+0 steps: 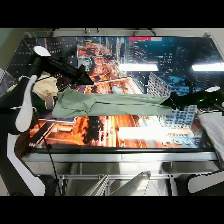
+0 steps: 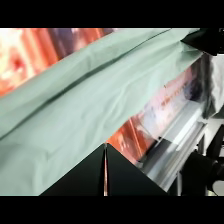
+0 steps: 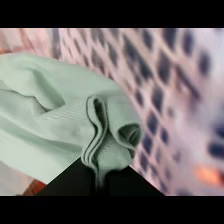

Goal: Fold the shirts.

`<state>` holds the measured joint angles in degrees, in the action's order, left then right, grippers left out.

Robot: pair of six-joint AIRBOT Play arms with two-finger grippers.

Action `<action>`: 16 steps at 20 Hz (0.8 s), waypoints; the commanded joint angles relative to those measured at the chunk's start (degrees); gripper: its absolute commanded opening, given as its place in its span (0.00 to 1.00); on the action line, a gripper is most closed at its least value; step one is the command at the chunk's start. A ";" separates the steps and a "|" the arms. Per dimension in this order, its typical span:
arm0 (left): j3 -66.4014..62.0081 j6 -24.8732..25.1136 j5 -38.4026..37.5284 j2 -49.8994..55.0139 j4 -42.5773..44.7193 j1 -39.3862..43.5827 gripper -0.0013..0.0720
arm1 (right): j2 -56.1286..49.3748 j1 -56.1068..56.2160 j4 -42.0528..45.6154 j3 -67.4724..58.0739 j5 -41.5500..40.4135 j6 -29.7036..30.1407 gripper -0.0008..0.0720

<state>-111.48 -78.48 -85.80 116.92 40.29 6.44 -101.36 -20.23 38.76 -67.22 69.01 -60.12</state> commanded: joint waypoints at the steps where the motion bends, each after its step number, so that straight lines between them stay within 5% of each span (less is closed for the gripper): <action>1: 1.49 -2.60 7.87 3.34 4.63 9.16 0.02 | 4.02 -2.60 -2.99 -4.28 10.93 0.09 0.04; 10: -7.98 -9.68 8.85 15.93 2.91 23.30 0.02 | 19.82 -3.17 -23.06 -9.05 22.93 0.83 0.04; 13: -5.75 -7.37 12.11 15.87 -10.45 23.76 0.02 | 21.42 -0.11 -22.97 -9.05 22.77 0.74 0.04; 16: -7.28 -0.55 7.74 14.19 -29.66 20.26 0.02 | 21.40 6.49 -22.88 -8.98 19.23 0.09 0.04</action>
<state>-118.13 -84.31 -75.72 132.14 28.16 28.47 -80.75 -18.41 17.10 -76.14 90.67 -59.53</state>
